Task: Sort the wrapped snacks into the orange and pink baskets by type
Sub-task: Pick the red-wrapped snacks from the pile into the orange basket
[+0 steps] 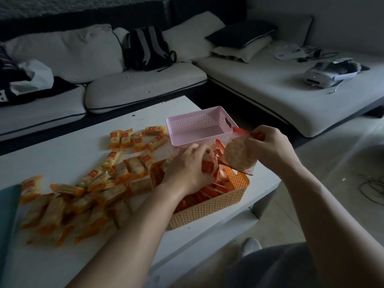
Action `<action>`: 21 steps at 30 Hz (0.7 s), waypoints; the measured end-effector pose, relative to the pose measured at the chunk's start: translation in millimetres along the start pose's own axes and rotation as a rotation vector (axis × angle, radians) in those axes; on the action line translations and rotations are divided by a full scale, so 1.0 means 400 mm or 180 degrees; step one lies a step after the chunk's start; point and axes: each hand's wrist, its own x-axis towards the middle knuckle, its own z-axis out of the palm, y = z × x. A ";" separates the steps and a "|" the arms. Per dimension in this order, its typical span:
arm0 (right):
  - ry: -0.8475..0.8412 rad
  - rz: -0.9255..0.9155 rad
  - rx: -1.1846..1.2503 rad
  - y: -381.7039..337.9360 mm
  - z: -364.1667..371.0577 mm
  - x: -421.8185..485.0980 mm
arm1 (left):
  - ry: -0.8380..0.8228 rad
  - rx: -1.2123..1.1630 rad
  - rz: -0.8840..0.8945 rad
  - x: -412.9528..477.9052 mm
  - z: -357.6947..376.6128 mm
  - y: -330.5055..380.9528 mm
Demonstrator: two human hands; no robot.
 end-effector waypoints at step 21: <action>-0.1866 -0.0819 -0.2502 0.006 0.117 -0.042 | 0.0630 -0.1712 -0.0515 -0.031 -0.014 -0.053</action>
